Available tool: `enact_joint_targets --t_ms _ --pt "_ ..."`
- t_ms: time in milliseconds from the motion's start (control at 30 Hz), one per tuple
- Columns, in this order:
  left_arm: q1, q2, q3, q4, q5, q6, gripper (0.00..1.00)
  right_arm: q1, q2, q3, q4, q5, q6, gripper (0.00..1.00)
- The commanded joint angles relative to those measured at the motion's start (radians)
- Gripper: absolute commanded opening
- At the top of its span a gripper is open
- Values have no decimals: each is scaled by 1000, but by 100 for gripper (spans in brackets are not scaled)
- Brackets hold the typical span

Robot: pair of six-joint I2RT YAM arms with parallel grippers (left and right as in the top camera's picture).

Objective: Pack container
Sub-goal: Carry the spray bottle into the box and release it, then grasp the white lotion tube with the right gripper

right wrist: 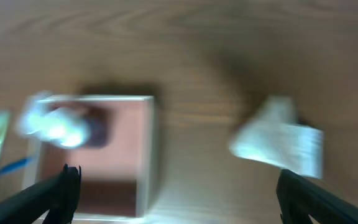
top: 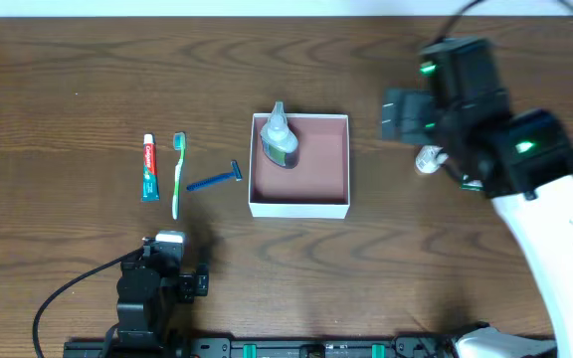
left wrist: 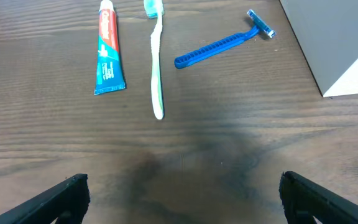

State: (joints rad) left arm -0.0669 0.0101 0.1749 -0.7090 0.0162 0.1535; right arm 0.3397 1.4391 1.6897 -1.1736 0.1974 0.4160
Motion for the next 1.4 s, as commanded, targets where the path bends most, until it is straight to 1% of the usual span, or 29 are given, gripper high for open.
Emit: enact_joint_targets --t_ms 0,133,233,333,367,400,433,500,600,667,767,967,1133,1267,1367 --pt "5 -6 -16 -3 2 -9 98 -123 52 -5 -28 -28 -6 99" --pt "5 -6 -16 -3 2 -9 98 -222 129 -5 -34 -90 -37 96" --pt "5 -6 -16 -3 2 -9 98 -248 190 -5 -31 -102 -75 92" --pt "5 -6 -16 -3 2 -9 98 -253 244 -5 -50 -105 -112 81" --pt "5 -6 -16 -3 2 -9 98 -254 261 -5 -58 -105 -116 73" --pt "5 -6 -16 -3 2 -9 98 -254 276 -5 -63 -105 -119 69" --pt "5 -6 -16 -3 2 -9 98 -254 297 -5 -68 -100 -118 65" --pt "5 -6 -16 -3 2 -9 98 -254 324 -5 -66 -99 -119 61" --pt "5 -6 -16 -3 2 -9 98 -255 359 -5 -68 -98 -118 47" --pt "5 -6 -16 -3 2 -9 98 -256 375 -5 -75 -100 -117 31" --pt "5 -6 -16 -3 2 -9 98 -255 378 -5 -74 -100 -117 2" --pt "5 -6 -16 -3 2 -9 98 -244 302 -5 -61 -112 -102 2" --pt "5 -6 -16 -3 2 -9 98 -183 126 -5 -48 -112 -103 1" --pt "5 -6 -16 -3 2 -9 98 -96 -46 -5 -11 -89 -95 1" --pt "5 -6 -16 -3 2 -9 98 -19 -134 -5 23 -94 -71 1"
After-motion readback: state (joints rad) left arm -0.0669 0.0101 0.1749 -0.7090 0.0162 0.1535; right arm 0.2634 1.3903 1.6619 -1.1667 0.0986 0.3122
